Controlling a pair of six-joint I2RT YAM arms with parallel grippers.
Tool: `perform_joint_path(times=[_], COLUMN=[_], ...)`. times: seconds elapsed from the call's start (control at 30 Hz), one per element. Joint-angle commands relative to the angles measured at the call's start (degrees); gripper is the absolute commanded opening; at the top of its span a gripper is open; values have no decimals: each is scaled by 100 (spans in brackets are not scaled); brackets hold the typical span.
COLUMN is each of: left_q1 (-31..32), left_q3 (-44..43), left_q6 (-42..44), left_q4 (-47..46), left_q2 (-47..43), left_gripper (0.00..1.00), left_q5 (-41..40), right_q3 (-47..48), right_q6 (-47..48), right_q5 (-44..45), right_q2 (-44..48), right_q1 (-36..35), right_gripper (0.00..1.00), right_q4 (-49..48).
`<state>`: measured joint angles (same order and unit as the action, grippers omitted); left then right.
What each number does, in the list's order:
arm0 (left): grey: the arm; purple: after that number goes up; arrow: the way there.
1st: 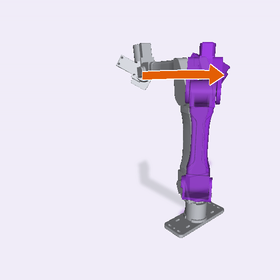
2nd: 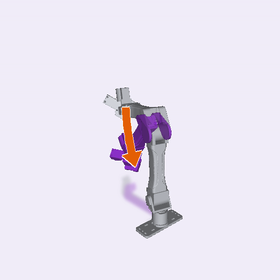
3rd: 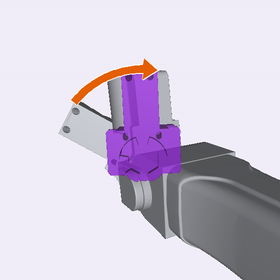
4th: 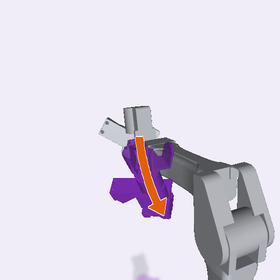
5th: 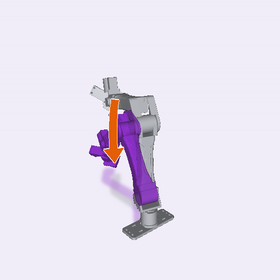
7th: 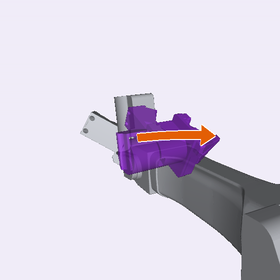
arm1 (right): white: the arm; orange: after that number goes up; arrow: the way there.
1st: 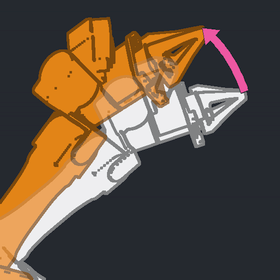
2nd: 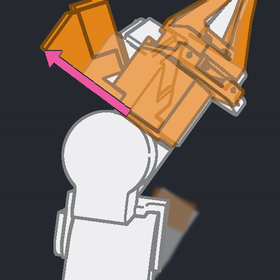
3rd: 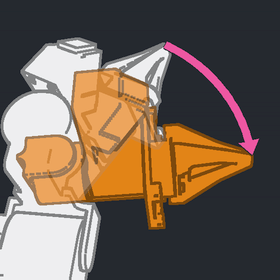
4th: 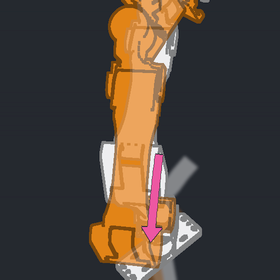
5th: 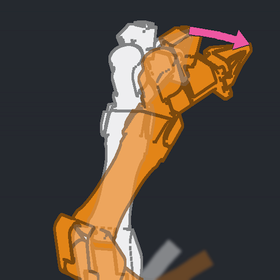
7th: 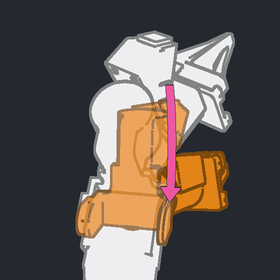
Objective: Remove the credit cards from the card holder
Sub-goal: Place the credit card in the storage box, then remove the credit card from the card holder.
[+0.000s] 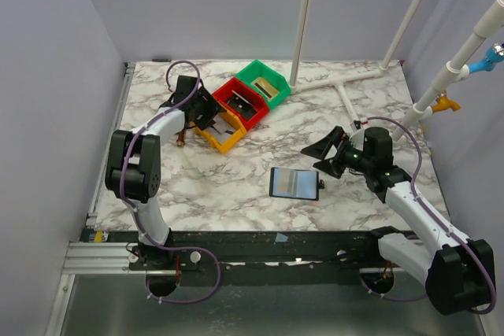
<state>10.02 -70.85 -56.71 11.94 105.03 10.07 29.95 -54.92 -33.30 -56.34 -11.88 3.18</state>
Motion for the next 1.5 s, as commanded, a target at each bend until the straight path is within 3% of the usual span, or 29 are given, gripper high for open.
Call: perform_joint_path(times=[0.0,0.17,0.77,1.07,1.47], left_q1=[-44,-35,201,665,1727], left_q3=[-99,-40,312,636,929], left_q6=[166,261,775,1081,1474], left_q4=[72,97,256,361,504], left_q2=[-437,-687,-1721,-2214,-2177], left_gripper=[66,98,98,98,99], left_q5=[-106,-57,254,468,823], right_q3=[177,153,101,59,125], right_q6=[121,120,135,228,553], right_q5=[69,52,95,205,662], right_q2=[37,-20,-103,-116,-139], right_q1=[33,31,28,30,23], right_gripper=[100,100,100,100,100], right_q4=[115,65,-6,15,407])
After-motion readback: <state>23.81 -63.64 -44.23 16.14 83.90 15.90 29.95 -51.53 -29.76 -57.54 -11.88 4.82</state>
